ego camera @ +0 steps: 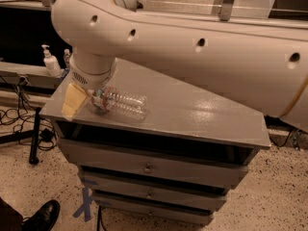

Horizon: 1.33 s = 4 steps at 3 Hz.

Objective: Place water bottle upright

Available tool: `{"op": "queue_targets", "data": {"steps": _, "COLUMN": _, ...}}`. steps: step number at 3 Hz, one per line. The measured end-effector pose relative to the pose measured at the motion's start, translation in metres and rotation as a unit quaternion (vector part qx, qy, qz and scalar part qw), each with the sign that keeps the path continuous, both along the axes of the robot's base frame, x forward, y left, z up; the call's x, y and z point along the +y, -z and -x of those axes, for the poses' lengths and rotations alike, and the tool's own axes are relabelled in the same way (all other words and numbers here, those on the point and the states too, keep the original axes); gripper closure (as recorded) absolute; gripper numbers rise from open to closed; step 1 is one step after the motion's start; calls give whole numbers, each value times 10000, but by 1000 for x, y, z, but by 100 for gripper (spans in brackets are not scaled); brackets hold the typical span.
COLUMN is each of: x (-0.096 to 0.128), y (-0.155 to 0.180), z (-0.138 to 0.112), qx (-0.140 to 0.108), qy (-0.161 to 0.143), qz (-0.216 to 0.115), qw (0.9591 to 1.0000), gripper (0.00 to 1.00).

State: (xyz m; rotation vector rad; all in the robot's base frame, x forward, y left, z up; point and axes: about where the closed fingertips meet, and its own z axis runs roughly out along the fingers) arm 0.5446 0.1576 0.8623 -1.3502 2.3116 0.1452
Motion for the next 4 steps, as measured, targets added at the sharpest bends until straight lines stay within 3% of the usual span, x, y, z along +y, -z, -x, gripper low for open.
{"op": "queue_targets", "data": {"steps": 1, "x": -2, "y": 9, "z": -7, "qx": -102, "qy": 16, "qz": 241, "qw": 9997, "gripper": 0}}
{"op": "queue_targets", "data": {"steps": 2, "x": -10, "y": 15, "z": -16, "qx": -126, "qy": 26, "qz": 383, "qw": 9992, "gripper": 18}}
{"op": "queue_targets", "data": {"steps": 4, "x": -24, "y": 19, "z": -21, "qx": -155, "qy": 13, "qz": 533, "qw": 9985, "gripper": 64}}
